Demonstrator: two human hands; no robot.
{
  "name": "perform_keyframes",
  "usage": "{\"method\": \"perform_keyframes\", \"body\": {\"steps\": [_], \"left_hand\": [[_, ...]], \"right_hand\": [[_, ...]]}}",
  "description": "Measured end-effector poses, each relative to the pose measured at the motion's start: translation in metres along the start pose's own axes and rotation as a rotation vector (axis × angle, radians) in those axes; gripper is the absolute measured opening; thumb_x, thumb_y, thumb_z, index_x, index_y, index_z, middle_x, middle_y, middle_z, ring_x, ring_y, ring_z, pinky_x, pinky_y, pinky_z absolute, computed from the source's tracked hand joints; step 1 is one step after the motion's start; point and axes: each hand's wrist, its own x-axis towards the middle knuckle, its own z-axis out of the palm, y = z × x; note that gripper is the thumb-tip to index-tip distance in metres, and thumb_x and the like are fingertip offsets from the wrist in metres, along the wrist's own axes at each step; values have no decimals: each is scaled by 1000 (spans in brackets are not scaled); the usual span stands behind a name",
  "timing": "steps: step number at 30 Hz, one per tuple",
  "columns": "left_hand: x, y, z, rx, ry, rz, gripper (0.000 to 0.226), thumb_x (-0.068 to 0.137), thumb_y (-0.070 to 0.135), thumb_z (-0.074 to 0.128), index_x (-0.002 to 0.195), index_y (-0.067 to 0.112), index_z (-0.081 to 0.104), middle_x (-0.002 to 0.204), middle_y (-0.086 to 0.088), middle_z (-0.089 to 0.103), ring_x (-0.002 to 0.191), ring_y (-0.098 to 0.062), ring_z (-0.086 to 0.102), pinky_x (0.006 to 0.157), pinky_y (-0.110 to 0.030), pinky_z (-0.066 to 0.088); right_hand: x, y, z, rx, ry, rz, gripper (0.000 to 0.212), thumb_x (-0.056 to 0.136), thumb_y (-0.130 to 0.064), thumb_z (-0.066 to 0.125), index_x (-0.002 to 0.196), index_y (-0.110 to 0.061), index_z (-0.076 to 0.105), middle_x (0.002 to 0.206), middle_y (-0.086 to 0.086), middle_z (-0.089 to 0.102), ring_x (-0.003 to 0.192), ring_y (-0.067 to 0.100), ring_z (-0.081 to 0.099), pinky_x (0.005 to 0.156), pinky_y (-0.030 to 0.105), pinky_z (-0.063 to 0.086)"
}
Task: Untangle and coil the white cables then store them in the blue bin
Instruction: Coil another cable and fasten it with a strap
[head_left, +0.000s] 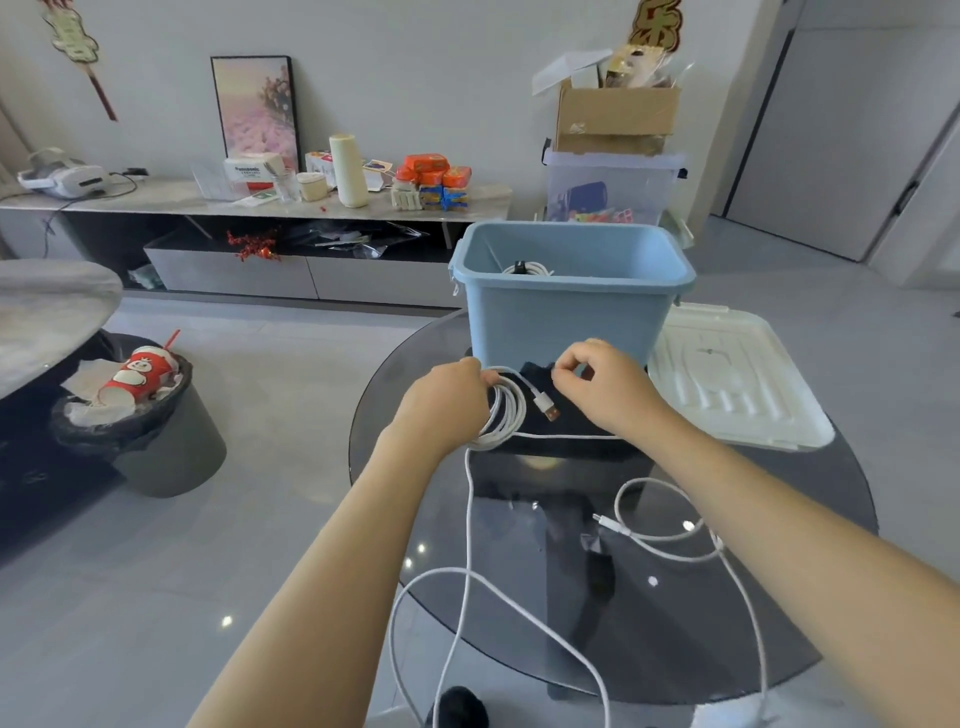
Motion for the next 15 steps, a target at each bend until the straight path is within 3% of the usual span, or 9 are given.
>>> {"method": "perform_keyframes", "body": {"steps": [2, 4, 6, 11, 15], "left_hand": [[-10, 13, 2, 15, -54, 7, 30, 104, 20, 26, 113, 7, 51, 105, -13, 57, 93, -33, 55, 76, -38, 43], [-21, 23, 4, 41, -76, 31, 32, 103, 24, 29, 116, 7, 53, 82, 0, 48, 89, -26, 51, 76, -34, 40], [-32, 29, 7, 59, -106, 53, 30, 103, 25, 30, 111, 7, 53, 71, 6, 35, 84, -23, 47, 73, -31, 35], [-48, 27, 23, -10, -142, 77, 31, 104, 31, 29, 88, 10, 45, 73, 0, 45, 78, -26, 49, 67, -31, 35], [-48, 30, 35, -72, -201, 92, 37, 103, 35, 30, 87, 8, 49, 71, 0, 47, 77, -25, 49, 68, -32, 37]], "right_hand": [[-16, -3, -14, 91, -50, 35, 12, 90, -20, 57, 79, -17, 62, 71, -15, 56, 66, 3, 51, 59, 18, 36], [-32, -2, -24, 142, -62, 66, 12, 89, -20, 57, 78, -17, 62, 64, -11, 57, 58, 3, 52, 57, 17, 38], [-47, 2, -30, 185, -69, 96, 12, 88, -19, 57, 77, -16, 61, 57, -7, 57, 51, 4, 50, 57, 20, 41], [-61, 6, -30, 314, -161, 153, 13, 92, -12, 50, 81, -12, 58, 53, -7, 62, 41, 5, 46, 47, 19, 40], [-63, 13, -36, 287, -163, 144, 13, 94, -20, 50, 89, -18, 61, 60, -3, 58, 52, 12, 52, 63, 24, 46]]}}
